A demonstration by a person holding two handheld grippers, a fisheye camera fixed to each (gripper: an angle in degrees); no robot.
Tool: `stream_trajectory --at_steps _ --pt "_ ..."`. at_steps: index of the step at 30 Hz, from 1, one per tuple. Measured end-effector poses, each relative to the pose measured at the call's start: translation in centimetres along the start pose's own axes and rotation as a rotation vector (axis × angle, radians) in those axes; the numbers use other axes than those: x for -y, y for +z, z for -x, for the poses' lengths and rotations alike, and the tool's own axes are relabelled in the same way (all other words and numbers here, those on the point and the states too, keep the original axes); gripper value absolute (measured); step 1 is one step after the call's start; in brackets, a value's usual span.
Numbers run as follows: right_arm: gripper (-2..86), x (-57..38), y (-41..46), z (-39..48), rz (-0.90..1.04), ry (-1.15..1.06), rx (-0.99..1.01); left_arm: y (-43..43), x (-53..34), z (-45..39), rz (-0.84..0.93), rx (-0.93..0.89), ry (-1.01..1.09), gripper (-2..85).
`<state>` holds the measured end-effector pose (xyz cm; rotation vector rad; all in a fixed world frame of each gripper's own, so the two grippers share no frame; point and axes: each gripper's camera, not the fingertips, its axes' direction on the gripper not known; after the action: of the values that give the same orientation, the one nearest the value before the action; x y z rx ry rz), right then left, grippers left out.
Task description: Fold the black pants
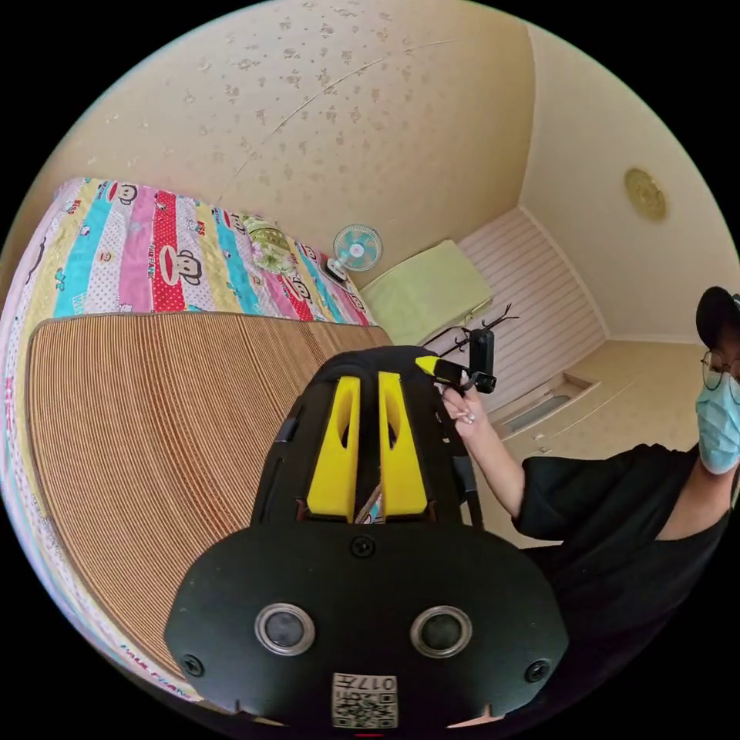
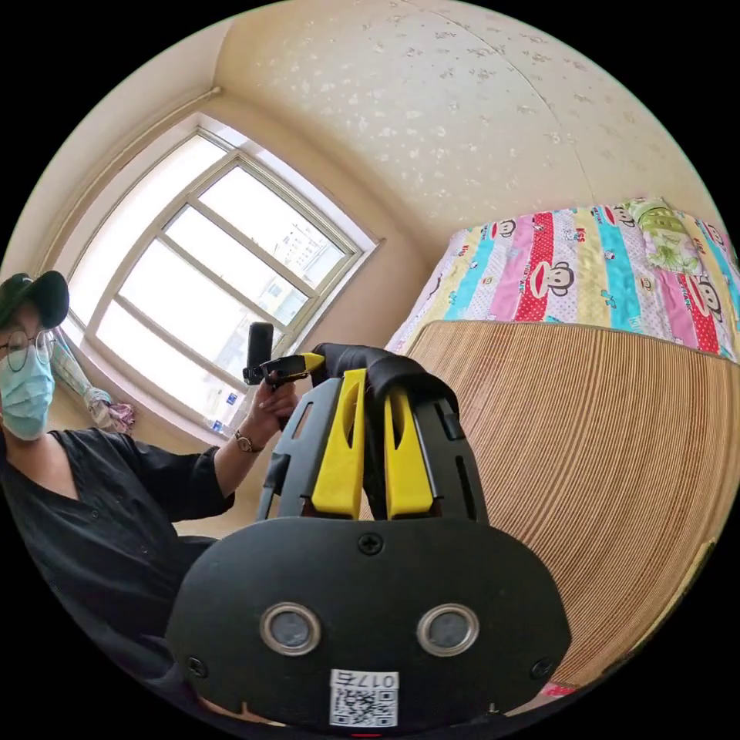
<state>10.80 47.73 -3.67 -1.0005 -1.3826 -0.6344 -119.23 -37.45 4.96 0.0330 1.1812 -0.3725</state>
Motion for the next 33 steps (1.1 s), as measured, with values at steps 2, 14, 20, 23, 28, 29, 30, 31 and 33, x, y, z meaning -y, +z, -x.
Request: stream_trajectory --at_steps 2,14,20,23,28,29,30,31,33 --pt "0.4 -3.1 5.0 -2.5 0.109 0.066 -0.051 4.3 -2.6 3.3 0.090 0.085 -0.042 4.7" --pt "9.4 -23.1 15.7 -13.7 0.365 0.721 -0.057 15.2 -31.0 19.4 0.345 0.118 -0.856 7.8" --pt "15.0 -10.3 19.2 -16.9 0.313 0.607 -0.160 11.2 -26.6 20.4 0.196 0.244 -0.788 7.9" --pt "14.7 -5.8 26.3 -19.8 0.433 0.588 -0.149 11.3 -25.2 19.6 0.162 0.262 -0.722 7.8" --pt "11.4 -0.3 35.5 -17.8 0.563 0.489 -0.041 11.4 -30.0 20.0 0.079 0.151 -0.857 7.1" --pt "10.9 1.0 37.7 -16.1 0.582 0.460 -0.010 11.1 -32.2 20.1 0.028 0.119 -0.892 6.9" --pt "10.7 1.5 39.0 -15.2 0.601 0.448 0.000 10.9 -33.3 20.1 0.005 0.111 -0.910 6.7" --pt "10.3 2.6 42.1 -13.1 0.650 0.424 0.007 10.5 -35.7 20.1 -0.029 0.110 -0.955 6.6" --pt "10.1 4.0 47.2 -9.7 0.710 0.393 0.002 10.0 -39.1 20.0 -0.070 0.127 -1.023 6.5"
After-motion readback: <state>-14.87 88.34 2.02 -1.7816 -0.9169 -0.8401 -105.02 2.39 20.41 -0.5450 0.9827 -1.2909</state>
